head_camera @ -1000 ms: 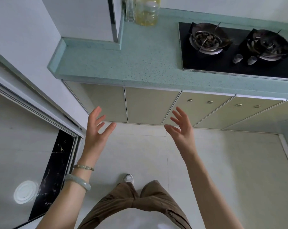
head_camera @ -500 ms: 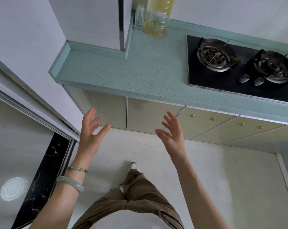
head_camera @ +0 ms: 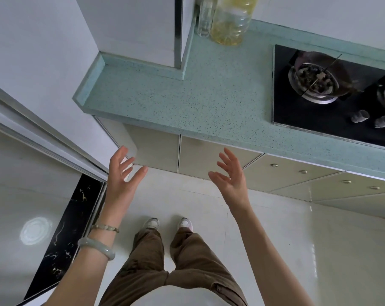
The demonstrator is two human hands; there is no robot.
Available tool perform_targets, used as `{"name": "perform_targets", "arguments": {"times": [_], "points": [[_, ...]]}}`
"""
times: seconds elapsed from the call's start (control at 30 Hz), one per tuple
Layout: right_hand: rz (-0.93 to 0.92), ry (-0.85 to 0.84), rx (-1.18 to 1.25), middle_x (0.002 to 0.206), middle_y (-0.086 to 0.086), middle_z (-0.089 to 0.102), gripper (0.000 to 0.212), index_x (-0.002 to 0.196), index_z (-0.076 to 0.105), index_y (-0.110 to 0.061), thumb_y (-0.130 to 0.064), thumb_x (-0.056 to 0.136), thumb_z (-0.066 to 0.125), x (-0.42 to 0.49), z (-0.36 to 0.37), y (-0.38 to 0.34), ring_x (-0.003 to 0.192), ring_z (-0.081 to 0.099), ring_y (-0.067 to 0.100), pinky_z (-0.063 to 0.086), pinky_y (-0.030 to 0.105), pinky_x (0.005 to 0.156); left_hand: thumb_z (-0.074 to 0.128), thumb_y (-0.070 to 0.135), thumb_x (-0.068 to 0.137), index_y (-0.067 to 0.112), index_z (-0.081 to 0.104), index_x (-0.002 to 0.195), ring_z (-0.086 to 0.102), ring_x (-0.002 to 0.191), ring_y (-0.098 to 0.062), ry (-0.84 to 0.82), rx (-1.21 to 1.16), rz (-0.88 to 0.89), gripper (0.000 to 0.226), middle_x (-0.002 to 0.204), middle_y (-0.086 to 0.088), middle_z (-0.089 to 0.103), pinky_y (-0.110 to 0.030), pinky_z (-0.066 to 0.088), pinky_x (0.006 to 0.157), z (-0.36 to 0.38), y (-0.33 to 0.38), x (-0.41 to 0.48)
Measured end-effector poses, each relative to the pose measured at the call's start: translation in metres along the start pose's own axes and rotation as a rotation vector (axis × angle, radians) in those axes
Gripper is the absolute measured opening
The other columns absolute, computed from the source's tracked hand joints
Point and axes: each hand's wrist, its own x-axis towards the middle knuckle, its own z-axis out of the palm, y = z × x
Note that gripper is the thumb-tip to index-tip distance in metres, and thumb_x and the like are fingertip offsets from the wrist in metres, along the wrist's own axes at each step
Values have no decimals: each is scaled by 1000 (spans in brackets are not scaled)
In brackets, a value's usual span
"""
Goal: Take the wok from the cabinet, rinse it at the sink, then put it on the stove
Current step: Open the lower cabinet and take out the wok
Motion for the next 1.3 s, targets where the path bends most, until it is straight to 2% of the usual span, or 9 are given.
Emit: {"name": "perform_targets", "arguments": {"times": [0.13,0.47,0.63,0.77,0.87,1.0,1.1,1.23,1.3], "points": [[24,38,-8,136,-1,50,72,139,40,-26,-16,73,68,3,20,1,119,52,10,49,27,92,67,15,86,33,38,136,49,122,3,-40,14,-9,60,142,14,42,-32,39,107,-12,-4,18],[35,209,30,136,-2,50,68,133,42,-34,-16,73,68,-8,84,2,119,52,10,50,17,86,70,23,83,27,37,140,48,121,6,-254,68,-50,66,143,14,41,-29,39,107,-57,-11,59],[46,252,52,136,-5,50,70,136,41,-32,-18,72,67,-21,95,-1,119,52,7,49,24,91,68,21,86,32,37,139,48,120,6,-279,63,-75,63,143,16,41,-38,40,108,-71,-14,59],[48,254,51,136,-4,51,68,136,42,-31,-12,76,67,-33,91,-2,119,52,6,49,33,95,70,22,84,32,38,138,49,120,6,-275,47,-88,64,143,15,41,-43,39,108,-70,-14,53],[34,262,54,136,-3,51,68,136,42,-31,-8,78,67,-40,83,-4,121,52,9,49,31,95,69,27,80,30,39,138,49,120,5,-277,43,-82,66,143,13,42,-43,40,107,-64,-14,47],[41,300,50,136,-5,51,69,135,43,-32,-16,73,67,-47,72,1,119,53,7,50,29,93,68,31,78,30,39,138,49,121,2,-300,45,-79,67,143,13,42,-40,41,107,-53,-11,42],[69,305,48,136,-4,51,68,136,43,-31,-10,76,69,-47,71,10,119,53,6,50,31,94,68,21,84,26,38,139,50,123,-3,-282,8,-91,63,144,8,43,-36,41,106,-50,-15,47],[96,320,48,137,-3,50,67,137,43,-29,1,82,67,-36,76,21,120,52,9,50,30,94,64,16,89,19,35,142,50,123,-5,-280,-46,-135,60,143,4,43,-16,44,92,-44,-25,69],[100,324,37,137,-4,50,67,137,43,-30,-1,81,68,-26,82,29,120,52,8,50,27,92,66,19,87,16,38,140,52,119,-2,-281,-130,-204,60,138,3,47,-20,43,95,-39,-35,88]]}}
